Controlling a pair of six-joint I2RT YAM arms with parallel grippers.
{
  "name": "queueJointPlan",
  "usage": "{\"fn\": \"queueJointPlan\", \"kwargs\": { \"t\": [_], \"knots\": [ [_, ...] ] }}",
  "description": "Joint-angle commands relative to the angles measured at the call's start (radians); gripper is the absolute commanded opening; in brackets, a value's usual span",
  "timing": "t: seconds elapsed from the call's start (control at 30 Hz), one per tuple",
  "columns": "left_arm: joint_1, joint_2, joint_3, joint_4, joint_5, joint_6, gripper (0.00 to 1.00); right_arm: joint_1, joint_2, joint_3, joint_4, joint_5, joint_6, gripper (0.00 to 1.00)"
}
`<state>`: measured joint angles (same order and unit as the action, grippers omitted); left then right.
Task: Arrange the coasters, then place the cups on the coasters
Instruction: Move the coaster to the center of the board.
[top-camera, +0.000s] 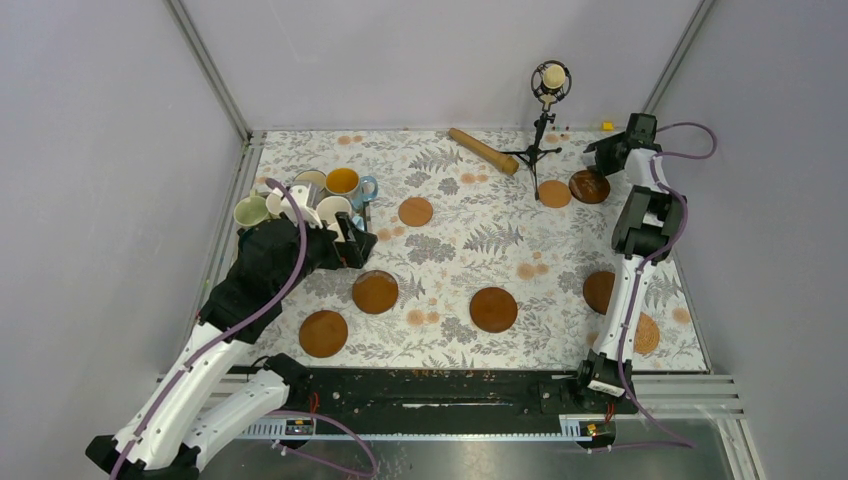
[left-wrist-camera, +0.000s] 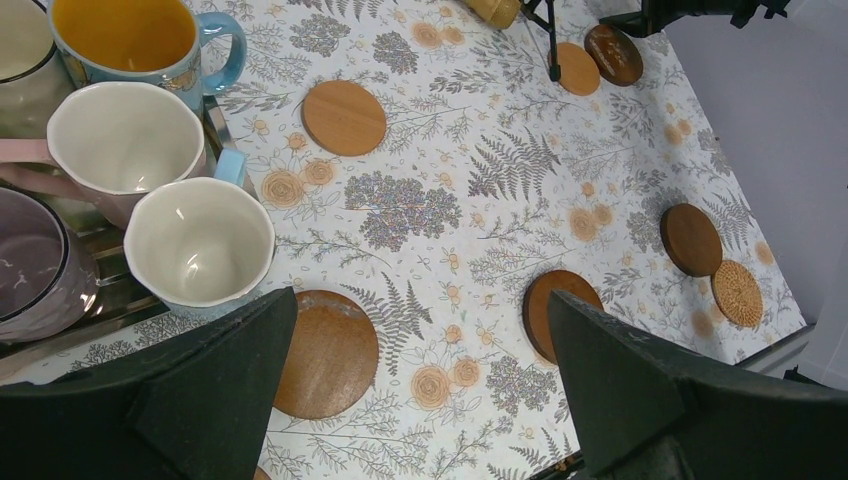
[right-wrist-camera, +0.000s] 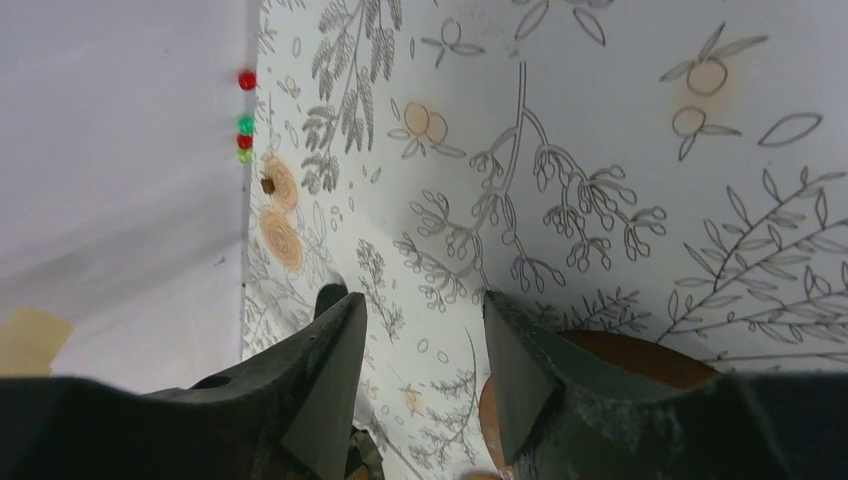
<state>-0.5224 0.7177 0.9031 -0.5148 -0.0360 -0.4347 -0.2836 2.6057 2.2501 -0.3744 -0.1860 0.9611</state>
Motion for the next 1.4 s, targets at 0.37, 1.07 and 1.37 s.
{"fn": "queueJointPlan", "kwargs": {
  "t": [0.37, 1.07, 1.37],
  "knots": [
    [0.006, -0.044, 0.028, 0.051, -0.007, 0.001, 0.99, -0.003, -0.302, -0.421, -0.071, -0.077, -0.123, 0.52],
    [0.000, -0.077, 0.023, 0.052, -0.001, -0.006, 0.99, -0.003, -0.689, -0.788, -0.045, -0.041, -0.285, 0.57],
    [-0.007, -0.081, 0.022, 0.051, -0.004, -0.005, 0.99, -0.005, -0.560, -0.532, -0.265, 0.175, -0.422, 0.70]
  ]
}}
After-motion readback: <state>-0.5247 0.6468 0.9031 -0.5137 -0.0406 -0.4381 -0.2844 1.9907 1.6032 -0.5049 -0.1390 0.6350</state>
